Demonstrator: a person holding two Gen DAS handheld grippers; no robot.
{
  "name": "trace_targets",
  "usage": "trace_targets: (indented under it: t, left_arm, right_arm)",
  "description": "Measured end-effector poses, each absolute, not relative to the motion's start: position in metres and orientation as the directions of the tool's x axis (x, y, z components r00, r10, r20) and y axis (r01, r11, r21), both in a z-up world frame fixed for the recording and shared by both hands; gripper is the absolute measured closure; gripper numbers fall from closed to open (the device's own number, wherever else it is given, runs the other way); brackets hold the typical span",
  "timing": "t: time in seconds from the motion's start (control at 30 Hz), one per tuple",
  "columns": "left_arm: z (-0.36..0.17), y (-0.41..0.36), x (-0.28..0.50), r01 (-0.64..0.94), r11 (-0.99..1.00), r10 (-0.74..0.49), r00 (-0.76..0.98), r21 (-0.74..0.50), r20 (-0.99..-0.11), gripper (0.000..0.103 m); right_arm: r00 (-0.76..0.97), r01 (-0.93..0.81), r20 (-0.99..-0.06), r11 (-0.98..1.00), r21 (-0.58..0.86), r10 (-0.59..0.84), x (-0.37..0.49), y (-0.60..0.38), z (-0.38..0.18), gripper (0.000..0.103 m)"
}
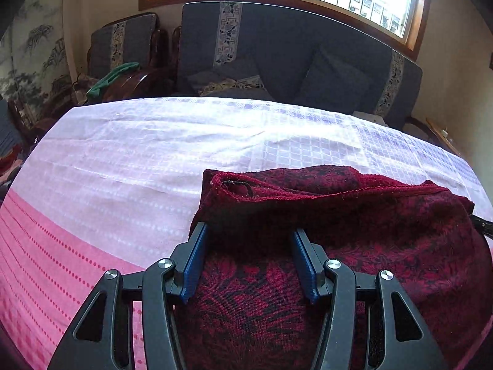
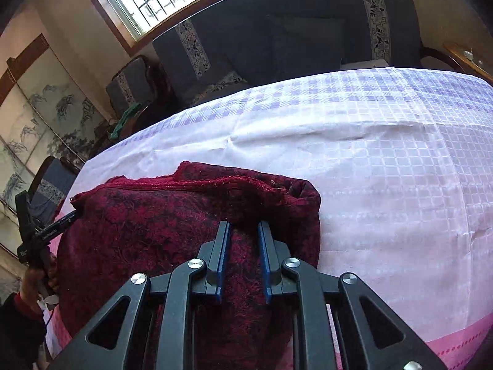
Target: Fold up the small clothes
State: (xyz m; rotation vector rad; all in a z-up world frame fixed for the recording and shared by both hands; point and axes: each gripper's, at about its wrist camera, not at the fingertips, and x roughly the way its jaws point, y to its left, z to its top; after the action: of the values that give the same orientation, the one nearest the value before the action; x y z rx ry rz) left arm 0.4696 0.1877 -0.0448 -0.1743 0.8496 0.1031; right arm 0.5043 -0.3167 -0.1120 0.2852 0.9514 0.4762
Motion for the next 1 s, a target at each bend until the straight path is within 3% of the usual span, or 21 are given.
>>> trace_targets:
  t: [0.13,0.3,0.43,0.53,0.63,0.67,0.8,0.9,1.0]
  left_arm:
    - [-0.044,0.190,0.470,-0.154,0.979,0.004,0.665,-0.133,-0.747,0.047]
    - [-0.044,0.187,0.468,-0.155,0.981,0.017,0.672,-0.119,-0.741,0.047]
    - [-0.045,0.189,0.466,-0.154,0.978,0.003,0.677,-0.138,-0.736,0.046]
    - [-0.046,0.192,0.466,-0.154,0.975,-0.013,0.678,-0.159,-0.735,0.046]
    - [-0.046,0.191,0.466,-0.153,0.976,-0.012,0.680,-0.157,-0.733,0.046]
    - [-0.046,0.191,0.466,-0.153,0.976,-0.011,0.679,-0.156,-0.734,0.046]
    - [-0.046,0.191,0.466,-0.153,0.976,-0.011,0.680,-0.156,-0.733,0.046]
    - [-0.046,0.191,0.466,-0.150,0.976,-0.016,0.681,-0.161,-0.732,0.046]
    - [-0.046,0.190,0.466,-0.147,0.975,-0.023,0.683,-0.168,-0.730,0.046]
  right_arm:
    - [0.495,-0.245,-0.669,0.827,0.505,0.555,0.498,-0.336,-0.109,0.090]
    - [0.587,-0.337,-0.609,0.845,0.416,0.534,0.489,-0.323,-0.061,0.084]
    - [0.576,-0.374,-0.669,0.879,0.296,0.470,0.506,-0.296,-0.064,0.083]
    - [0.493,-0.351,-0.791,0.915,0.199,0.361,0.523,-0.291,-0.108,0.089]
    - [0.518,-0.306,-0.739,0.900,0.311,0.431,0.512,-0.316,-0.098,0.091]
    - [0.553,-0.315,-0.700,0.891,0.326,0.452,0.499,-0.322,-0.087,0.086]
    - [0.556,-0.428,-0.653,0.851,0.304,0.513,0.442,-0.319,-0.075,0.084]
    - [0.543,-0.465,-0.749,0.879,0.111,0.381,0.409,-0.299,-0.100,0.090]
    - [0.555,-0.435,-0.713,0.880,0.190,0.428,0.401,-0.320,-0.112,0.090]
